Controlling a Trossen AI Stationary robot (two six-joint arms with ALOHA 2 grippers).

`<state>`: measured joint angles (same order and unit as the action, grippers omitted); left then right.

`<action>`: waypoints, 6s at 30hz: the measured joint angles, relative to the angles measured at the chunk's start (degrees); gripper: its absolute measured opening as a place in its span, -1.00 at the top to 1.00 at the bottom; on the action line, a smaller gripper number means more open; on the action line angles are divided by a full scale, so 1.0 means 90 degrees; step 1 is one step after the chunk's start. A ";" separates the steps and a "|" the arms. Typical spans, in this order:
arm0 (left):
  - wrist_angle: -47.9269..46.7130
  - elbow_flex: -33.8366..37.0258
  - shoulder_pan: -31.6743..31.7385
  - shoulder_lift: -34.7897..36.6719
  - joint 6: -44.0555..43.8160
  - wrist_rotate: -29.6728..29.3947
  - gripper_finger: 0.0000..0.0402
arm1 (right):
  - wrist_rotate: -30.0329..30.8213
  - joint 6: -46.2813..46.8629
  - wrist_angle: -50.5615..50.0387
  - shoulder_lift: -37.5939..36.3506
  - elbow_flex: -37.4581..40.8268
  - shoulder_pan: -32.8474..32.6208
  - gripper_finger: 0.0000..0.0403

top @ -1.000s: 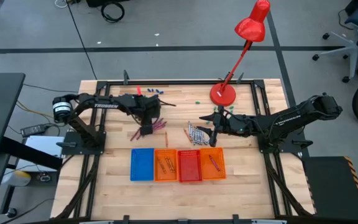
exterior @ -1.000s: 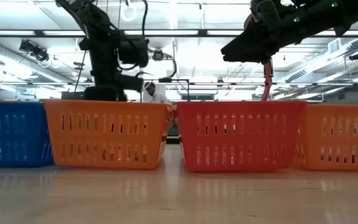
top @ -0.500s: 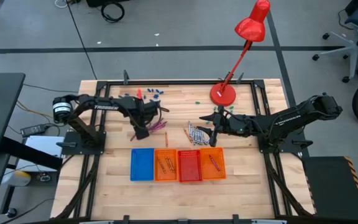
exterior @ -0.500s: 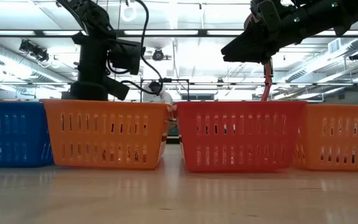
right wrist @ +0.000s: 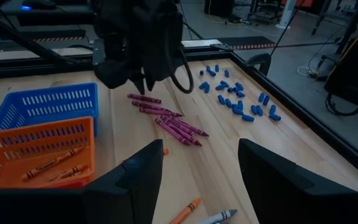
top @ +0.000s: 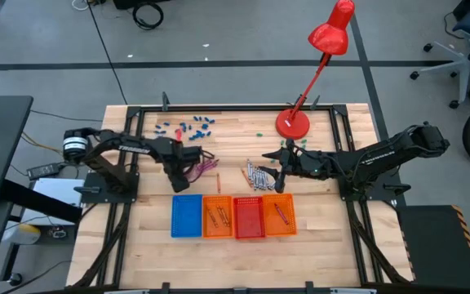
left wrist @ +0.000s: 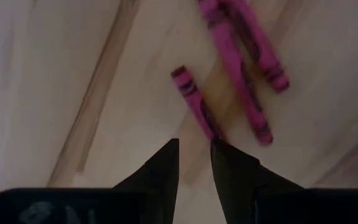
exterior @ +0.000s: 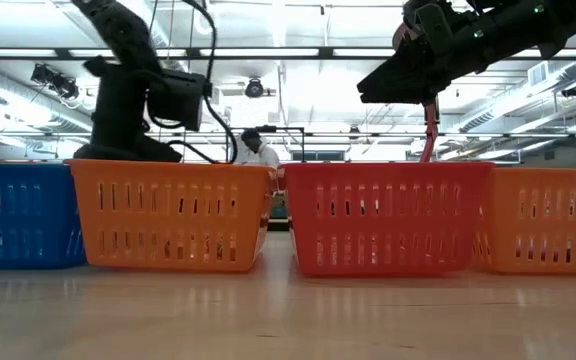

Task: Sort crayons
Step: Put the red crayon into the right orange bin

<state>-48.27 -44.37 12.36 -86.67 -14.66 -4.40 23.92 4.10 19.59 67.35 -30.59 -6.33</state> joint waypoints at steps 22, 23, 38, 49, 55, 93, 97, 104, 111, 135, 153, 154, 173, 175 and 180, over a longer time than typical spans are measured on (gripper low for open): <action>0.1123 0.0829 -0.0186 0.0745 -0.0858 -0.0192 0.49 | 0.0002 0.0026 0.0009 0.0000 0.0002 0.0000 -0.06; 0.1204 0.0939 -0.0168 0.0746 -0.0878 -0.0194 0.49 | 0.0002 0.0026 0.0017 0.0000 0.0002 0.0002 -0.06; 0.1557 0.1262 -0.0141 0.0784 -0.0461 -0.0187 0.79 | 0.0000 0.0026 0.0095 0.0000 0.0002 0.0001 -0.06; 0.1532 0.1191 -0.0146 0.1057 -0.0189 -0.0197 0.86 | 0.0000 0.0024 0.0174 0.0000 0.0080 0.0001 -0.06; 0.1691 0.0934 -0.0146 0.1630 0.0182 -0.0221 0.86 | 0.0002 0.0024 0.0248 0.0000 0.0138 0.0002 -0.06; 0.8263 -0.1256 -0.1679 -0.1902 0.5161 0.0188 0.82 | 0.2975 0.0544 -0.0228 0.0002 0.0138 0.0019 -0.06; 0.8398 -0.1728 -0.1809 -0.2424 0.5746 0.0185 0.82 | 0.3050 0.0549 -0.0270 0.0002 0.0138 0.0015 -0.06; 0.8749 -0.2368 -0.2082 -0.3057 0.7169 0.0189 0.82 | 0.3104 0.0561 -0.0403 0.0000 0.0138 0.0000 -0.06; 0.8704 -0.2699 -0.2315 -0.3416 0.8272 0.0217 0.82 | 0.3293 0.0542 -0.0430 0.0000 0.0138 -0.0040 -0.06; 0.9100 -0.2757 -0.2535 -0.3837 0.9673 0.0496 0.40 | 0.3215 0.0552 -0.0430 0.0000 0.0138 -0.0039 -0.06; 0.6741 -0.2733 -0.2499 -0.2338 0.8038 -0.2278 0.48 | 0.3215 0.0596 -0.0623 0.0000 0.0138 -0.0062 -0.06; 0.6351 -0.2733 -0.2431 -0.2190 0.7755 -0.2274 0.50 | 0.3214 0.0601 -0.0625 0.0000 0.0138 -0.0071 -0.06; 0.1354 -0.2726 -0.1751 -0.1445 0.4718 -0.1421 0.94 | 0.1517 0.1732 -0.1136 0.0002 0.0138 0.0189 -0.06; 0.0989 -0.2726 -0.1719 -0.1445 0.4514 -0.1414 0.94 | 0.1498 0.1760 -0.1133 0.0002 0.0138 0.0169 -0.06; 0.0244 -0.2726 -0.1328 -0.1445 0.3867 -0.1395 0.95 | 0.1498 0.1767 -0.1129 0.0002 0.0138 0.0067 -0.06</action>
<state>-46.08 -68.90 0.40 -99.68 20.14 -16.96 37.41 20.00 9.43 67.37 -29.34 -5.72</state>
